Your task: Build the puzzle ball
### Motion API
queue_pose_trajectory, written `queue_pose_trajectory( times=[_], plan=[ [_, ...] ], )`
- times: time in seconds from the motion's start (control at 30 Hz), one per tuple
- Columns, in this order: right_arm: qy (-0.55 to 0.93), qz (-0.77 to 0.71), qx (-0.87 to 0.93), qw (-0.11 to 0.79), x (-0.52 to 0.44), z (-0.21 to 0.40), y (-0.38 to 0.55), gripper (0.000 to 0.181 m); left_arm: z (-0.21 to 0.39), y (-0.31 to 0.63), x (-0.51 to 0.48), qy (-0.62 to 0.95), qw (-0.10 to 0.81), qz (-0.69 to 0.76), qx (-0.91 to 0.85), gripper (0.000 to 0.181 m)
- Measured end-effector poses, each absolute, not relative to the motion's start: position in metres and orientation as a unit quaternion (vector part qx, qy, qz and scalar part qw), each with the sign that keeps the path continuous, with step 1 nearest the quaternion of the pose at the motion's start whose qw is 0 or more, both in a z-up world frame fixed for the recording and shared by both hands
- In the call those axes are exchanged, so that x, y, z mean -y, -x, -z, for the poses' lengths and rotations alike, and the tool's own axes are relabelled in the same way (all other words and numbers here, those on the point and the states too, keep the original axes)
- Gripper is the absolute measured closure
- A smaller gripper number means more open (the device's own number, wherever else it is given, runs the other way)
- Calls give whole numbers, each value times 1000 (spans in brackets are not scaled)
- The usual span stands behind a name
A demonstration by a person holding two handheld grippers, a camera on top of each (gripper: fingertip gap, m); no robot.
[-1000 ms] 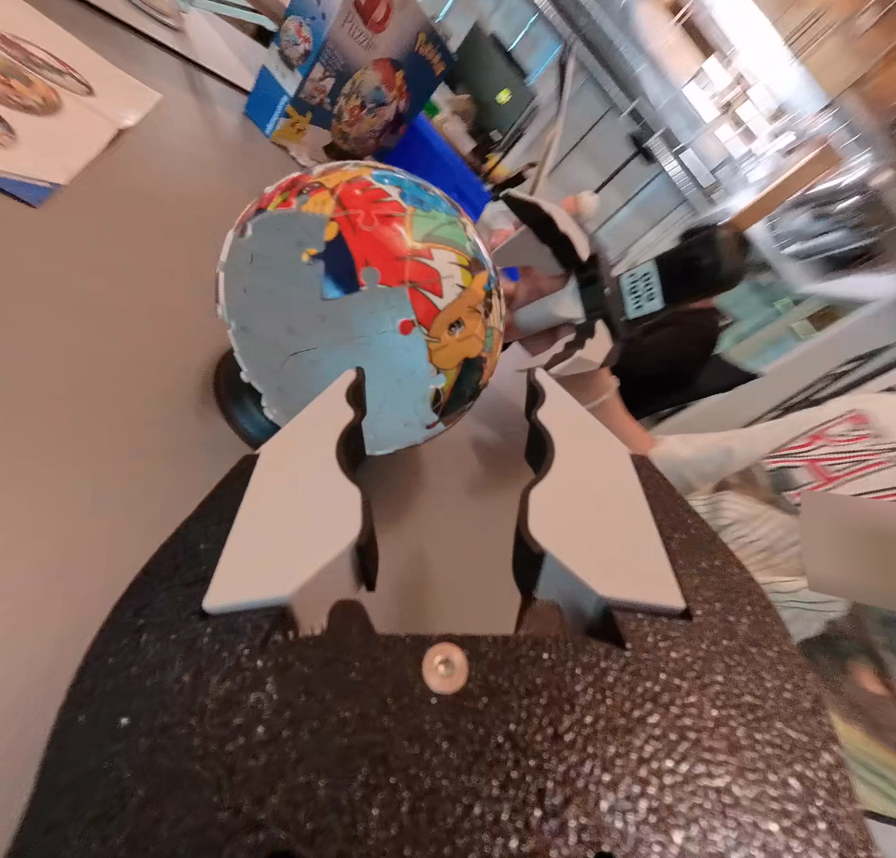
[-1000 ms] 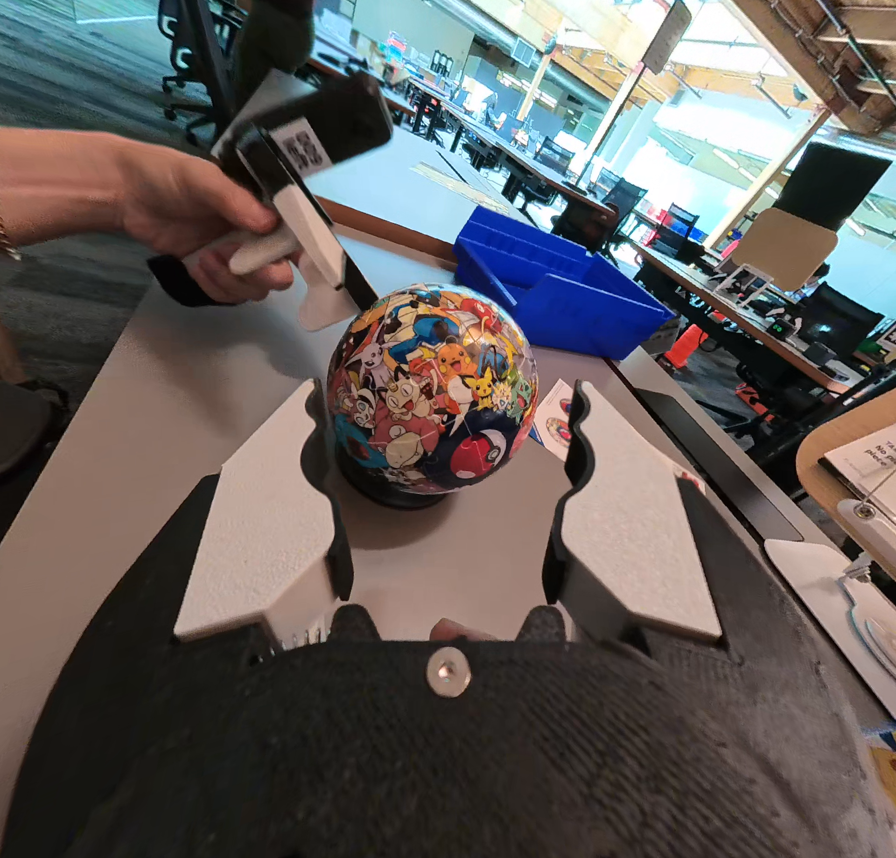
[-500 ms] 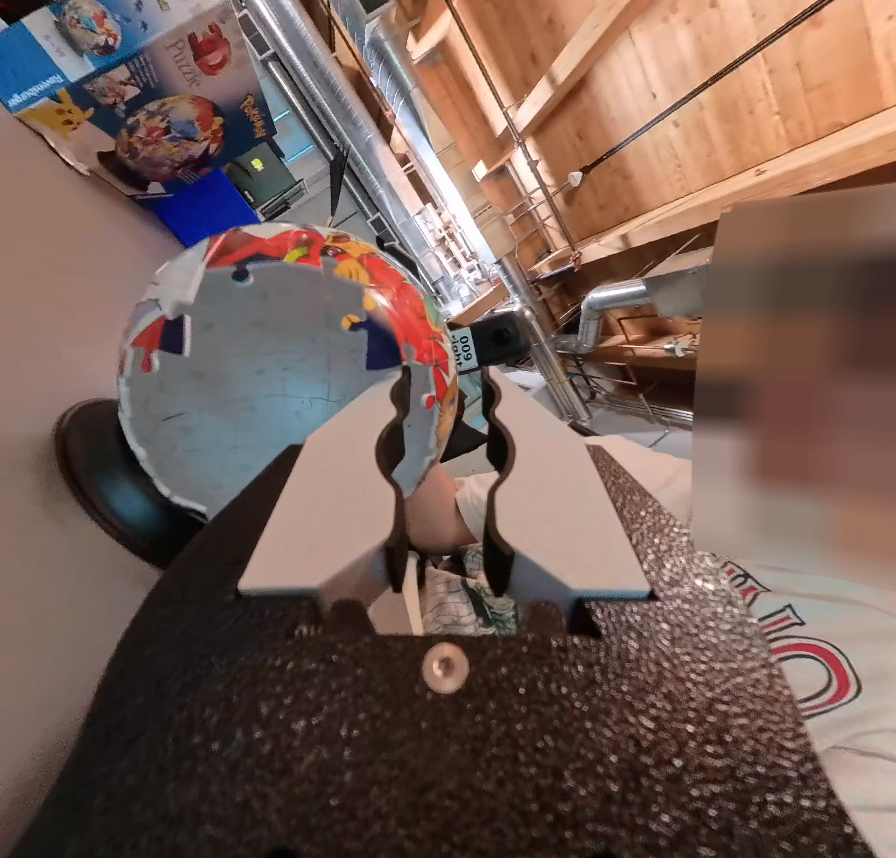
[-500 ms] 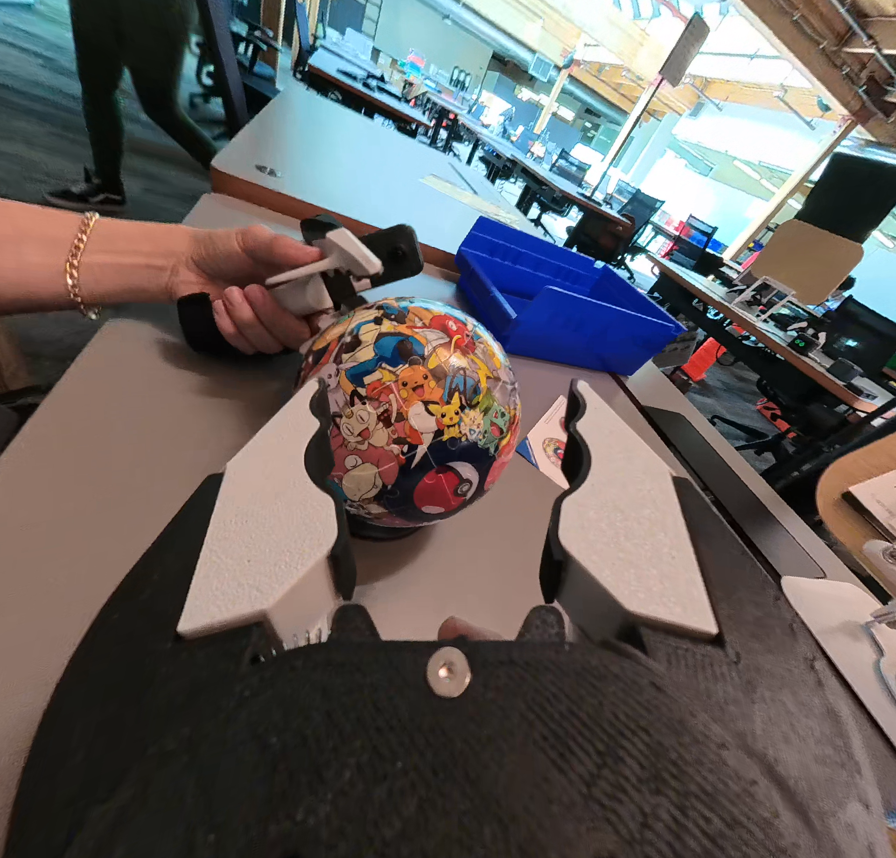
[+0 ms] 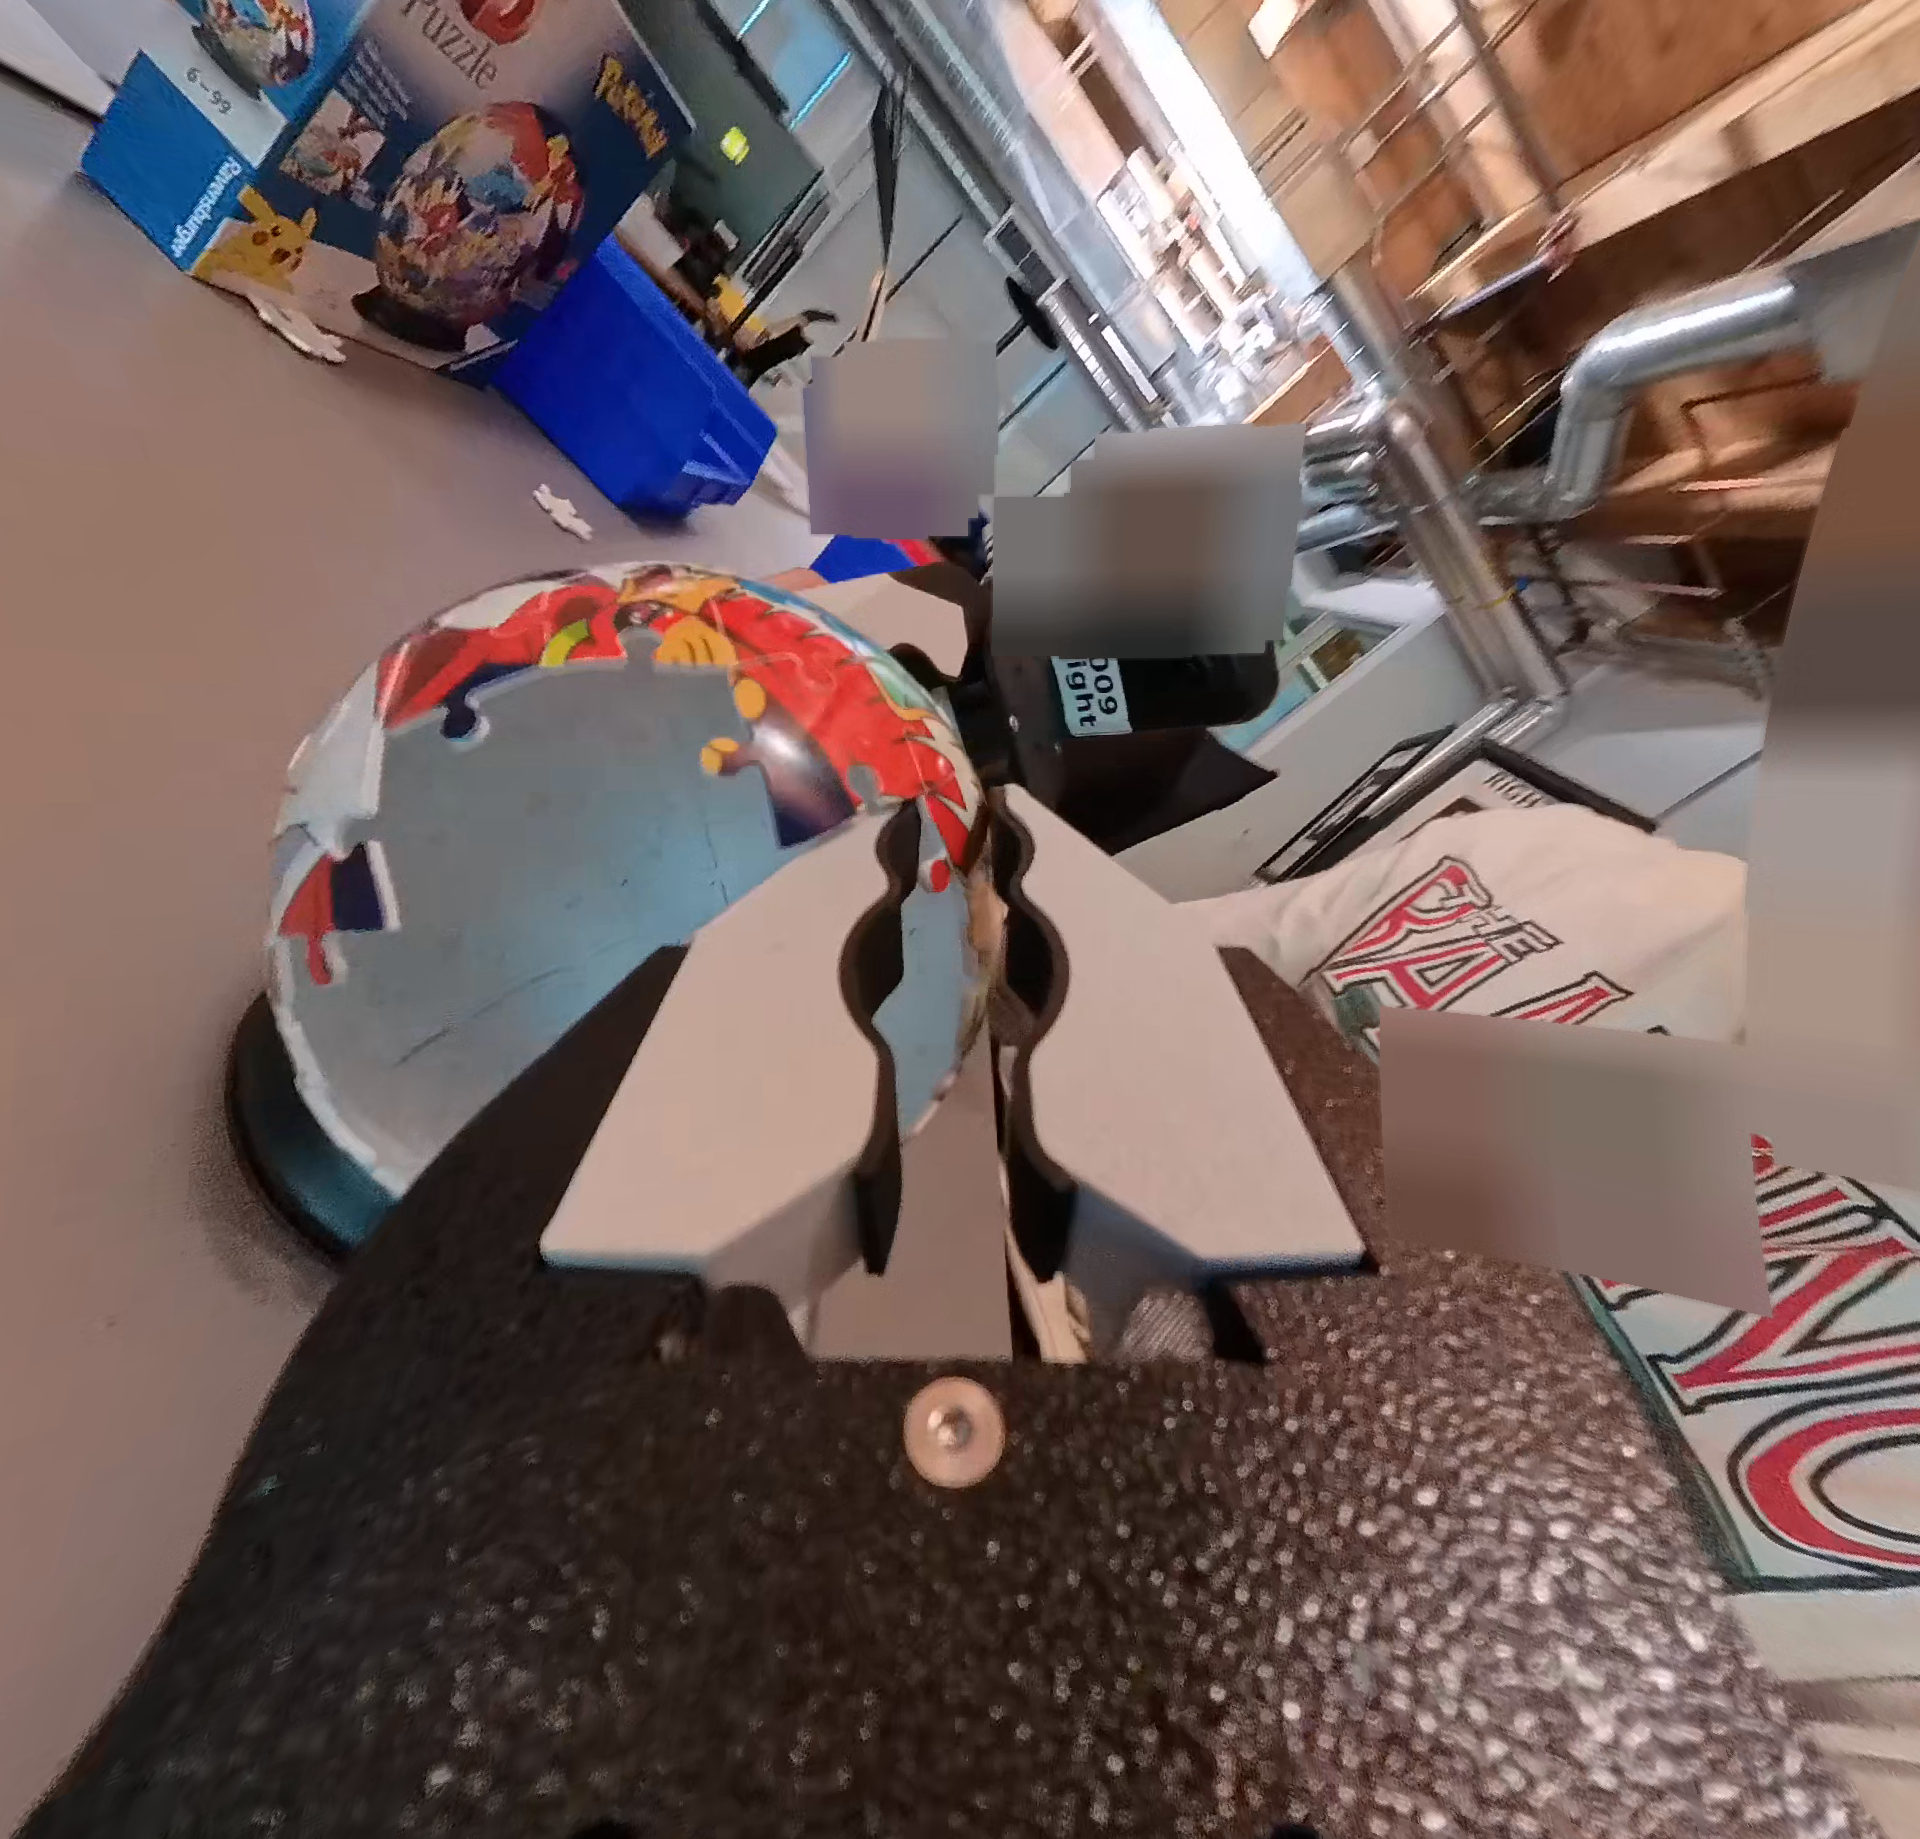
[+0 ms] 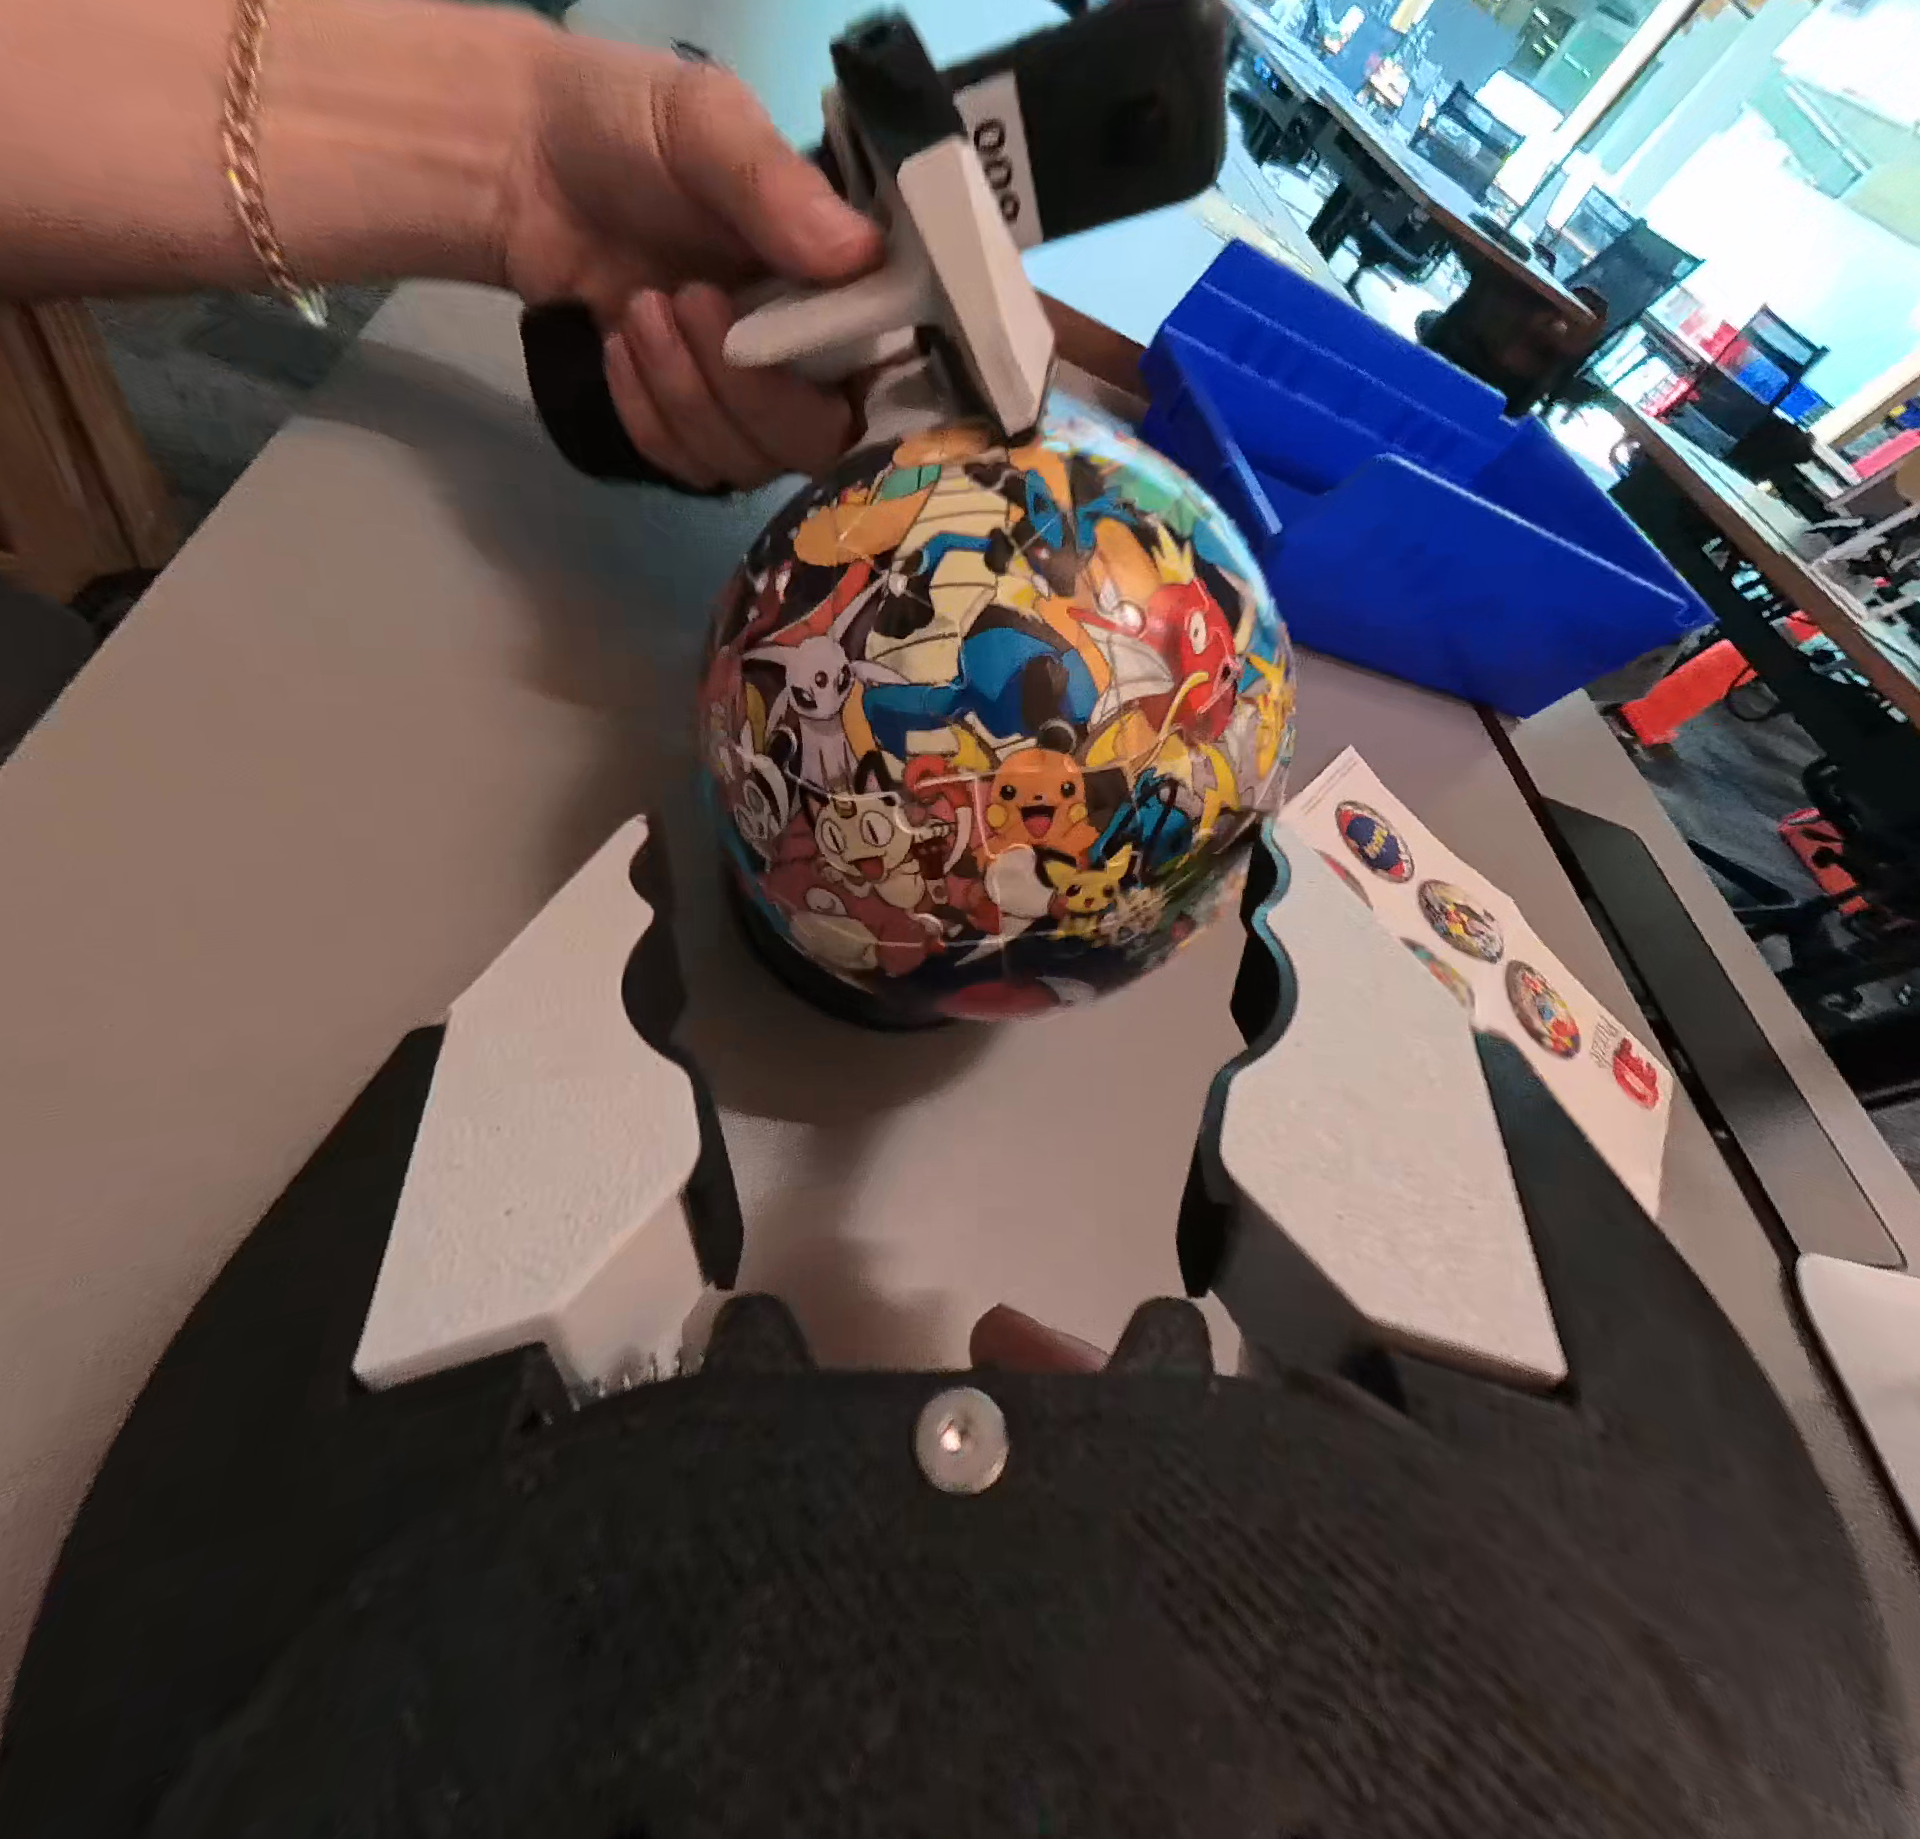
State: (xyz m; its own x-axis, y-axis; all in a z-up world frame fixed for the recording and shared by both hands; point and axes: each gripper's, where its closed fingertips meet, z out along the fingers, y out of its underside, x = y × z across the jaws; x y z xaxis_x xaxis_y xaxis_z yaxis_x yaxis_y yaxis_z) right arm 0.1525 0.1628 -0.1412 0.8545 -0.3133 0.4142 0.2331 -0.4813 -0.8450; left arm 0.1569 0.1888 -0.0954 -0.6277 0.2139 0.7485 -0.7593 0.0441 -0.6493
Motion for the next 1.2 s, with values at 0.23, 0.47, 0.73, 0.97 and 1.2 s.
queue_pose_trajectory(
  times=[0.23,0.47,0.73,0.97,1.2],
  plan=[
    [806,297,-47,509,-168,151,-151,83,98,-150,-175,-210,297,-582,727,173],
    [795,310,-88,513,-178,157,-156,81,107,-146,-171,-215,234,-505,802,171],
    [822,324,-103,457,-176,171,-161,81,113,-140,-163,-215,136,-444,859,151],
    [828,329,-95,445,-171,168,-161,80,75,-136,-191,-197,32,-540,818,125],
    [801,338,-107,483,-164,142,-149,72,98,-157,-279,-184,-145,-559,796,59]
  ],
)
